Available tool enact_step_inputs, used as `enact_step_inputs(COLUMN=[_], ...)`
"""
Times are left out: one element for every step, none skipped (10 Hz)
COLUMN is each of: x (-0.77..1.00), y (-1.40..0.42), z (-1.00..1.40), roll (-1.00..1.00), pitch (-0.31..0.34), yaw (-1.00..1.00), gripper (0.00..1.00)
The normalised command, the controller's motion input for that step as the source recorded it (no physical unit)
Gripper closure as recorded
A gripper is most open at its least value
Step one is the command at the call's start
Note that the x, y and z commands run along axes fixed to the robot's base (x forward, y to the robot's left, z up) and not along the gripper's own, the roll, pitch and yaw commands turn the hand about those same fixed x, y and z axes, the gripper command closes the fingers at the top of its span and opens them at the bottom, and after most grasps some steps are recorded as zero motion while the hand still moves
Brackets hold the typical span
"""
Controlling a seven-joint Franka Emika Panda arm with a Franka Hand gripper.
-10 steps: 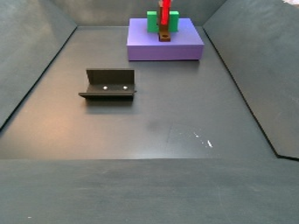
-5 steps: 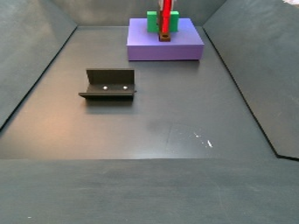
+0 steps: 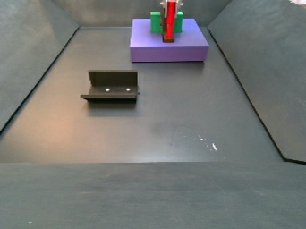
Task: Pick up the red object. Move up. Move to above the board. Insert the red object.
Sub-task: Insert the red object.
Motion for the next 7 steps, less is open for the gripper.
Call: enact_step_inputs(x=[0.00,0.00,0.00,0.01,0.03,0.04,0.07], y=[0.00,0.00,0.00,0.00,0.00,0.00,0.00], z=[-0.23,-0.25,-0.32,-0.37,-0.39,-0.38,-0.31], roll=[0.00,0.00,0.00,0.00,0.01,0.02,0.02], pitch=[-0.066,-0.060,-0.070,-0.081,-0.083,-0.076,-0.057], yaw=[0.00,0.00,0.00,0.01,0.01,0.01,0.02], gripper=[1.00,1.00,1.00,1.00,1.00,1.00,1.00])
